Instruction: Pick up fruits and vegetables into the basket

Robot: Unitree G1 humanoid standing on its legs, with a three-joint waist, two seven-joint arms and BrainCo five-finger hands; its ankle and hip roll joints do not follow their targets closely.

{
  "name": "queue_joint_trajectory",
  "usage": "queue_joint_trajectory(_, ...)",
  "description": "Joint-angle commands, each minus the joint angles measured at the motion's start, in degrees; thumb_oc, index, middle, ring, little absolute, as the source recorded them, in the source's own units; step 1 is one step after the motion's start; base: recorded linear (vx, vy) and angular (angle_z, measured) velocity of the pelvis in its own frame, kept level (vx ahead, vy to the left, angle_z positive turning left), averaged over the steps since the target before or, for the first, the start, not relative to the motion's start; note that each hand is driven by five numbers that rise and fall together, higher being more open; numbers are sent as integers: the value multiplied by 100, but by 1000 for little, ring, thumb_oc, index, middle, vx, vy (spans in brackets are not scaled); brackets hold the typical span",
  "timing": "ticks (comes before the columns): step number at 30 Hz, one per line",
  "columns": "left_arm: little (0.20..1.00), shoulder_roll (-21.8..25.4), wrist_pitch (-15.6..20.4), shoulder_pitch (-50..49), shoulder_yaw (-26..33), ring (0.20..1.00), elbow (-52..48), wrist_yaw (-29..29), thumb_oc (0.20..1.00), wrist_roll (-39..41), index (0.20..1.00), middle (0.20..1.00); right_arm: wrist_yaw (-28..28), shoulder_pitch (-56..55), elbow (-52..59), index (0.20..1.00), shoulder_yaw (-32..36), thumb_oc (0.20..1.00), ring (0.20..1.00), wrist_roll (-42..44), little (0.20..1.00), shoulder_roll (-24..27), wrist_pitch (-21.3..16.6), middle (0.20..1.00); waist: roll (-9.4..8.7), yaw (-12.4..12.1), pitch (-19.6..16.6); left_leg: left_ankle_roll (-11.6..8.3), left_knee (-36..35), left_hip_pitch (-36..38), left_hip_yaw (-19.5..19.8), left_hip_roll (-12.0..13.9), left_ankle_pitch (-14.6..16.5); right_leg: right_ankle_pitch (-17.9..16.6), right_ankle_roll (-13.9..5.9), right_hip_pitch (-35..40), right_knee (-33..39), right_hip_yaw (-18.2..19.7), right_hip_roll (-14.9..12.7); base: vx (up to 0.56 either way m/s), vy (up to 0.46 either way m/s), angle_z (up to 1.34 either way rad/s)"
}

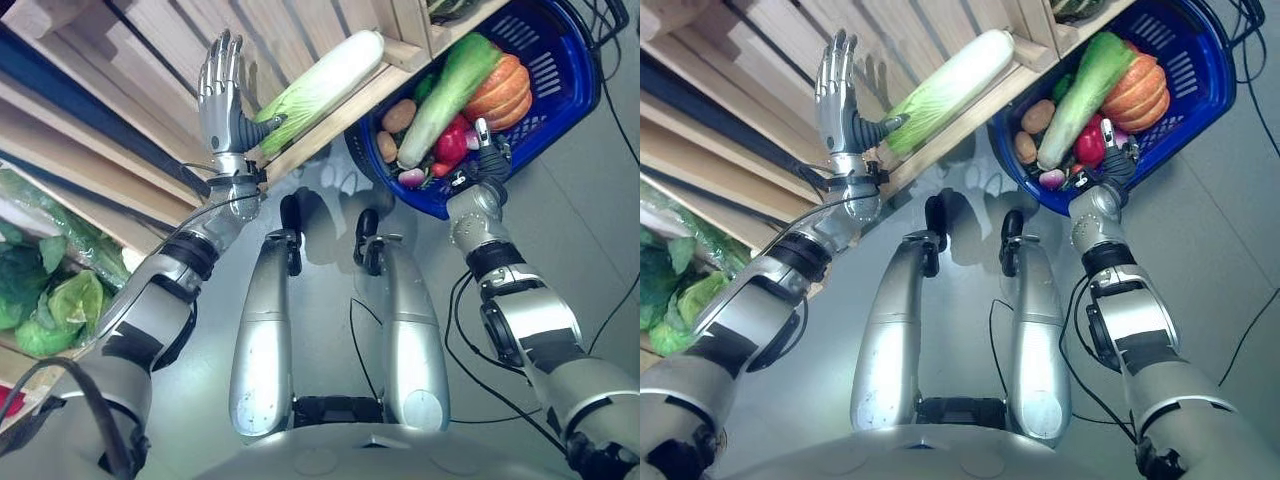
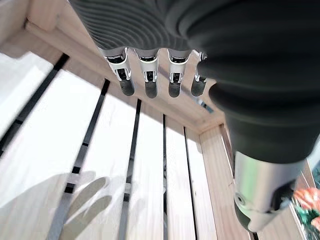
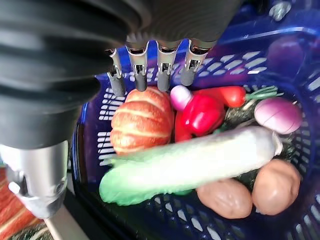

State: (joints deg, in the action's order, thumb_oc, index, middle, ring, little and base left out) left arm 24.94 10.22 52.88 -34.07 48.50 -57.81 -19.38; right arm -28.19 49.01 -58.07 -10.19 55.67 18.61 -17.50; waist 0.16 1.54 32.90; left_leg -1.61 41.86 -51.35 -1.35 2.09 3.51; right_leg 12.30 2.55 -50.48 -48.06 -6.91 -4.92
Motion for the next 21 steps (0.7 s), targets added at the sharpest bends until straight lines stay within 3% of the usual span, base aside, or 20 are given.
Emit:
queue_joint_trajectory(1,1000,-165,53,279,-24,1000,206,-211,1000,-187,1000,1000,111,-257,320,1000,-73,1000,1000,214,1000,-59,-400,1000,-164,5,-311,-33,220,116,-371,-292,866,-298,-510,56,205,29,225,-15,10,-3)
queue_joint_trajectory(5,1000,-178,106,362,-56,1000,342,-34,1000,-54,1000,1000,113,-425,862,1000,-188,1000,1000,219,1000,-167,-526,1000,-218,91,-311,-35,134,-9,-396,-258,820,-343,-518,-93,258,93,304,-32,14,-12)
queue_joint_trajectory(11,1000,-184,-376,297,-73,1000,427,-105,1000,2,1000,1000,381,-957,1829,1000,-364,1000,1000,446,1000,-344,-878,1000,-289,250,-311,-40,25,-249,-412,-236,753,-395,-535,-371,320,182,398,-31,39,-12)
queue_joint_trajectory(13,1000,-64,-717,269,-9,1000,535,-336,1000,88,1000,1000,639,-1450,2510,1000,-513,1000,1000,567,1000,-469,-1062,1000,-349,390,-311,-57,-44,-438,-459,-196,685,-434,-533,-566,364,256,468,-49,43,-14)
queue_joint_trajectory(21,1000,121,-1242,312,-17,1000,712,-635,1000,201,1000,1000,1075,-2255,3109,1000,-720,1000,1000,758,1000,-548,-1199,1000,-431,607,-311,-85,-176,-723,-527,-145,596,-483,-551,-860,467,348,551,-25,19,-9)
